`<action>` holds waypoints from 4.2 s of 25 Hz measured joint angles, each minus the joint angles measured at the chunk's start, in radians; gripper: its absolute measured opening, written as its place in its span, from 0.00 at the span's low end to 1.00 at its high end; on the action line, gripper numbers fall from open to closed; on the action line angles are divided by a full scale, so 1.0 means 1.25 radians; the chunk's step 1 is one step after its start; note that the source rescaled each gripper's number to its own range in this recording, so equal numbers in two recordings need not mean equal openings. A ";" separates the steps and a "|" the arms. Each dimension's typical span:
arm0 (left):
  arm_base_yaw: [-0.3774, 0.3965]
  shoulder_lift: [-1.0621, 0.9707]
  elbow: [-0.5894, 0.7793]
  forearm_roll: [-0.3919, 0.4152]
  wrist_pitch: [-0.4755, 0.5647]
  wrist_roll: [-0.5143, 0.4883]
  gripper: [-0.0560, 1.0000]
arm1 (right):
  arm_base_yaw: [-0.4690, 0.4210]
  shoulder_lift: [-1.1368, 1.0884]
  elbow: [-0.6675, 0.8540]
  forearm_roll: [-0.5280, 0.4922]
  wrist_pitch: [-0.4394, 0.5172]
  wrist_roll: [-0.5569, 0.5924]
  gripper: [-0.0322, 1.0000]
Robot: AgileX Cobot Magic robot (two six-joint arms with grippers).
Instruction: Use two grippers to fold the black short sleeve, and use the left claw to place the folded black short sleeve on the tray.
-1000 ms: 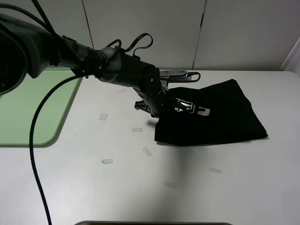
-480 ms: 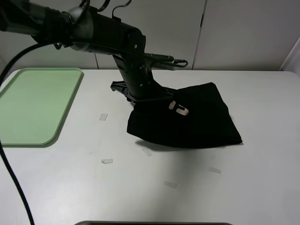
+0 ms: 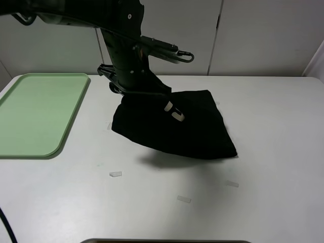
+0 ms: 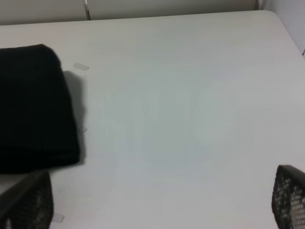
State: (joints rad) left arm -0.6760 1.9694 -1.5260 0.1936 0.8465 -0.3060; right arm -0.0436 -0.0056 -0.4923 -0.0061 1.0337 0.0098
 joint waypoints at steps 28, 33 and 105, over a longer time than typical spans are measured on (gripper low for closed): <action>-0.020 -0.023 -0.008 -0.028 0.070 0.118 0.26 | 0.000 0.000 0.000 0.000 0.000 0.005 1.00; -0.043 0.005 -0.050 -0.029 0.043 0.118 0.26 | 0.000 0.000 0.000 0.000 0.000 0.005 1.00; -0.174 0.154 -0.275 -0.229 -0.204 0.201 1.00 | 0.000 0.000 0.000 0.000 0.000 0.005 1.00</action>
State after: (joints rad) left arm -0.8939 2.1617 -1.8695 -0.0927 0.5918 -0.0542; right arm -0.0436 -0.0056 -0.4923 -0.0061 1.0337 0.0165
